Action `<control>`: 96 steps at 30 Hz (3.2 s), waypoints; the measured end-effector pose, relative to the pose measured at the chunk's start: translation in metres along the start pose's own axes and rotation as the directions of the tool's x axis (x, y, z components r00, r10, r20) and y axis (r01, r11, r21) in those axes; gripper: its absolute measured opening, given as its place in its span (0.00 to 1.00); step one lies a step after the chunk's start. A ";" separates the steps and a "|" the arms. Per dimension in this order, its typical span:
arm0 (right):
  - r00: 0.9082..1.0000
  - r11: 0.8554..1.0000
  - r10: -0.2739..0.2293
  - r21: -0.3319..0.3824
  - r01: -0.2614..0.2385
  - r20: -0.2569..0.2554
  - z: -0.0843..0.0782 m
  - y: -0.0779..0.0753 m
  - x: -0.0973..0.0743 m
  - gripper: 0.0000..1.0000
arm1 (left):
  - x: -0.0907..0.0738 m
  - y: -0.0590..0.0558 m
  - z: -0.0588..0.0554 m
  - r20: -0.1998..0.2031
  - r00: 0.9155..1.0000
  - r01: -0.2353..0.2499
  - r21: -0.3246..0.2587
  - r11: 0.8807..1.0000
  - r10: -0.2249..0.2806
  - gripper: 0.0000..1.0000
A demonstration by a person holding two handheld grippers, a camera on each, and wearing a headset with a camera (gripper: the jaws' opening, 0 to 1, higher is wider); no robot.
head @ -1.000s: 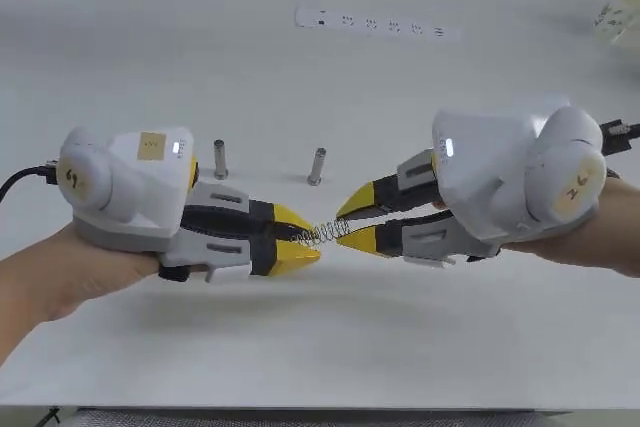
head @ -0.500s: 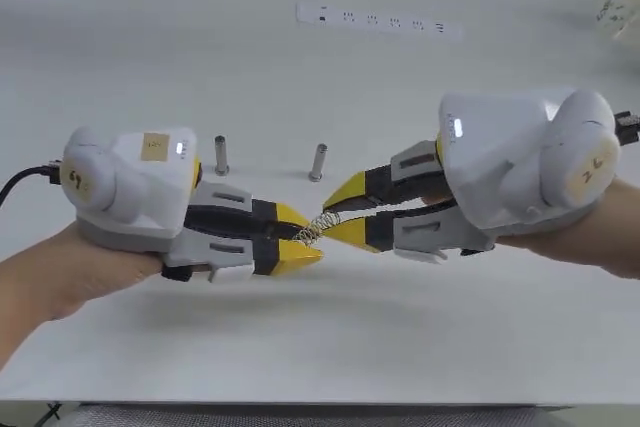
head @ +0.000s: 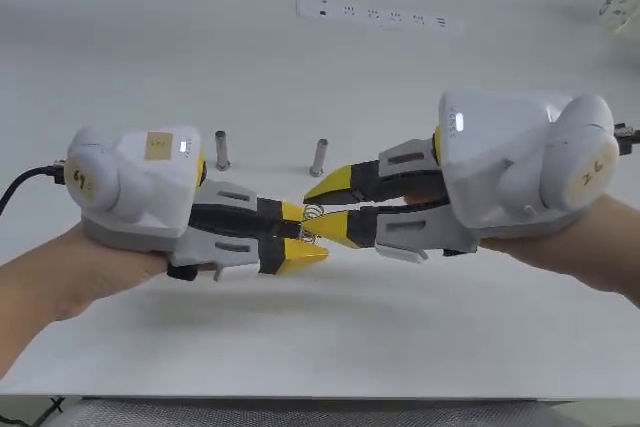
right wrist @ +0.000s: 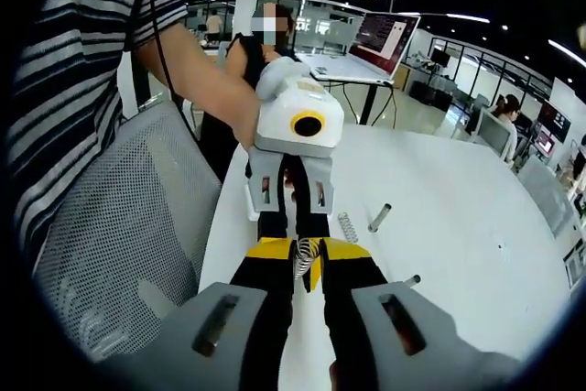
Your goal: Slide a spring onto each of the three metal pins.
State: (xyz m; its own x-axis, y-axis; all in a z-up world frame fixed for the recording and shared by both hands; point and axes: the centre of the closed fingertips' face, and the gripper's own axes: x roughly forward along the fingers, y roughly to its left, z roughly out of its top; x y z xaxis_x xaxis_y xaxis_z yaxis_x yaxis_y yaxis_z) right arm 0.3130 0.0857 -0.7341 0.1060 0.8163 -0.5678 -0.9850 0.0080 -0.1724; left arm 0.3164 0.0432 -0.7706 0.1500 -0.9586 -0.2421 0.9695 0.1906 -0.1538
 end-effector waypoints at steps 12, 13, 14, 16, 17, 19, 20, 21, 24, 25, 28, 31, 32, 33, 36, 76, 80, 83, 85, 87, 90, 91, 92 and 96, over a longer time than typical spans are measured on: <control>0.999 1.000 -0.015 -0.022 0.015 0.042 0.006 -0.001 0.000 0.12 | -0.005 0.002 0.002 0.035 0.999 -0.019 -0.028 0.999 0.020 0.07; 0.999 1.000 -0.015 -0.018 0.016 0.048 0.006 -0.001 0.000 0.12 | -0.005 0.002 0.002 0.037 0.999 -0.021 -0.029 0.999 0.022 0.07; 0.998 1.000 -0.016 -0.008 0.016 0.059 0.007 0.000 0.000 0.12 | -0.006 0.002 0.002 0.040 0.999 -0.022 -0.034 0.999 0.023 0.07; 0.998 1.000 -0.017 -0.005 0.017 0.066 0.007 0.000 0.000 0.12 | -0.007 0.002 0.002 0.040 0.999 -0.026 -0.033 0.999 0.027 0.07; 0.998 1.000 -0.018 -0.006 0.019 0.068 0.007 0.000 0.000 0.12 | -0.007 0.002 0.002 0.041 0.999 -0.026 -0.035 0.999 0.027 0.07; 0.998 1.000 -0.018 -0.016 0.019 0.066 0.007 0.000 0.000 0.12 | -0.008 0.002 0.002 0.039 0.999 -0.030 -0.037 0.999 0.031 0.08; 0.998 1.000 -0.016 -0.021 0.017 0.062 0.007 0.000 0.000 0.12 | -0.008 0.002 0.001 0.038 0.999 -0.031 -0.036 0.999 0.033 0.08; 0.998 1.000 -0.013 -0.024 0.015 0.059 0.008 0.000 0.000 0.12 | -0.008 0.002 0.001 0.039 0.999 -0.031 -0.038 0.999 0.032 0.08; 0.999 0.999 -0.011 -0.045 0.013 0.045 0.008 -0.001 0.000 0.12 | -0.008 0.003 0.002 0.039 0.998 -0.039 -0.036 0.999 0.041 0.08; 0.999 0.999 -0.011 -0.049 0.013 0.044 0.008 -0.002 -0.001 0.12 | -0.008 0.003 0.003 0.041 0.998 -0.041 -0.037 0.998 0.042 0.08; 0.999 0.998 -0.012 -0.064 0.015 0.036 0.009 -0.003 -0.002 0.12 | -0.008 0.004 0.005 0.044 0.998 -0.047 -0.034 0.998 0.049 0.08; 1.000 0.996 -0.012 -0.092 0.013 0.019 0.009 -0.002 -0.002 0.12 | -0.008 0.005 0.005 0.042 0.998 -0.053 -0.033 0.998 0.054 0.08; 1.000 0.995 -0.010 -0.096 0.011 0.015 0.009 -0.001 -0.002 0.12 | -0.008 0.004 0.004 0.039 0.998 -0.052 -0.034 0.998 0.053 0.08; 1.000 0.995 -0.009 -0.099 0.010 0.014 0.009 -0.001 -0.002 0.12 | -0.008 0.004 0.004 0.039 0.998 -0.052 -0.035 0.998 0.053 0.09; 1.000 0.993 -0.007 -0.120 0.007 0.002 0.009 0.000 -0.002 0.12 | -0.007 0.003 0.004 0.037 0.998 -0.053 -0.034 0.998 0.054 0.09; 0.996 0.988 -0.080 -0.133 0.076 -0.026 0.007 -0.022 -0.007 0.12 | -0.057 0.033 -0.006 0.020 0.964 -0.264 -0.076 0.961 0.267 0.56; 0.995 0.988 -0.089 -0.131 0.084 -0.032 0.003 -0.023 -0.008 0.12 | -0.070 0.036 -0.009 0.017 0.953 -0.301 -0.081 0.950 0.303 0.64; 0.995 0.987 -0.098 -0.127 0.093 -0.034 0.002 -0.025 -0.008 0.12 | -0.080 0.039 -0.011 0.016 0.942 -0.332 -0.082 0.940 0.335 0.69; 0.994 0.987 -0.102 -0.126 0.097 -0.035 0.001 -0.025 -0.008 0.12 | -0.086 0.041 -0.014 0.016 0.936 -0.350 -0.090 0.933 0.352 0.73; 0.994 0.987 -0.105 -0.125 0.099 -0.038 0.000 -0.026 -0.008 0.12 | -0.093 0.044 -0.017 0.019 0.929 -0.367 -0.105 0.924 0.371 0.77; 0.993 0.986 -0.110 -0.128 0.103 -0.044 -0.001 -0.027 -0.009 0.12 | -0.101 0.048 -0.019 0.020 0.915 -0.398 -0.108 0.911 0.402 0.81; 0.993 0.987 -0.110 -0.125 0.104 -0.042 -0.002 -0.027 -0.009 0.12 | -0.103 0.049 -0.019 0.023 0.912 -0.405 -0.111 0.908 0.409 0.83; 0.993 0.986 -0.113 -0.126 0.107 -0.043 -0.002 -0.028 -0.009 0.12 | -0.105 0.051 -0.019 0.025 0.908 -0.414 -0.110 0.904 0.419 0.85; 0.991 0.985 -0.128 -0.121 0.122 -0.048 -0.003 -0.032 -0.009 0.12 | -0.113 0.053 -0.021 0.025 0.894 -0.442 -0.113 0.890 0.447 0.94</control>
State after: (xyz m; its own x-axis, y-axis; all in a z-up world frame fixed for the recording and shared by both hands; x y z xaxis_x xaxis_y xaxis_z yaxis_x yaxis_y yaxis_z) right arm 0.3442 0.0759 -0.7259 0.2378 0.7798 -0.5790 -0.9411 0.0374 -0.3362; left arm 0.3463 0.1665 -0.7718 0.5726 -0.7770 -0.2616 0.7745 0.6173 -0.1385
